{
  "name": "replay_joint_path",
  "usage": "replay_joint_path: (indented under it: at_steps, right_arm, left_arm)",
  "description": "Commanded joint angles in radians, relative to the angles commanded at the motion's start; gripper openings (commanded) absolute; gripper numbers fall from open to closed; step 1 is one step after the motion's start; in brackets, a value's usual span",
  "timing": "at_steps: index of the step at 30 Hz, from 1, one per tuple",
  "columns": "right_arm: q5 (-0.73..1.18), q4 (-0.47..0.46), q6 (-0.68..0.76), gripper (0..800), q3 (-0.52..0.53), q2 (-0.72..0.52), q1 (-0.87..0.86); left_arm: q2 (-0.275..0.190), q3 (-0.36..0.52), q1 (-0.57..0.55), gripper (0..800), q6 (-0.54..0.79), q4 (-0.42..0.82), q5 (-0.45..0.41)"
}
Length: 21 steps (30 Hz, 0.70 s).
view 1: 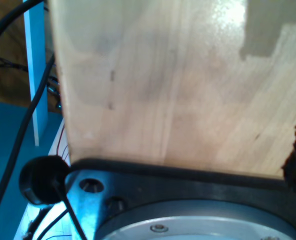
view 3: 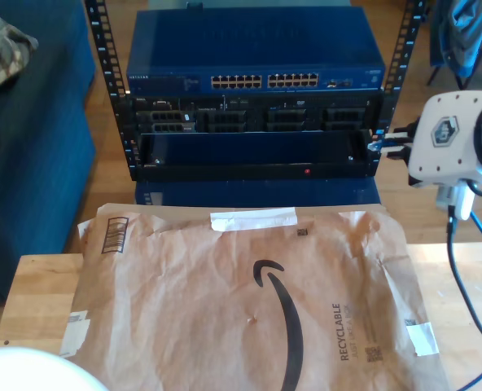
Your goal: Grab the cable and plug it in
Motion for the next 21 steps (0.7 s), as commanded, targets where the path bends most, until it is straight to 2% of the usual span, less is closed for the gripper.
replay_joint_path:
  at_steps: [4,10,12,14,21]
  right_arm:
    - [-0.158,-0.031,-0.060,4,0.003,0.058,0.000]
    - [-0.219,-0.060,-0.064,3,-0.025,0.098,0.066]
    - [-0.345,-0.133,-0.063,2,-0.025,0.112,0.109]
    - [-0.384,-0.212,-0.055,2,-0.023,0.143,0.144]
    - [-0.485,-0.219,-0.058,0,-0.021,0.152,0.146]
  left_arm:
    - [-0.002,0.000,0.000,800,0.000,0.000,0.000]
    - [-0.002,-0.002,0.000,800,0.000,0.000,0.000]
    - [-0.002,-0.002,0.000,800,0.000,0.000,0.000]
    - [-0.002,-0.002,0.000,800,0.000,0.000,0.000]
    - [-0.002,0.000,0.000,800,0.000,0.000,0.000]
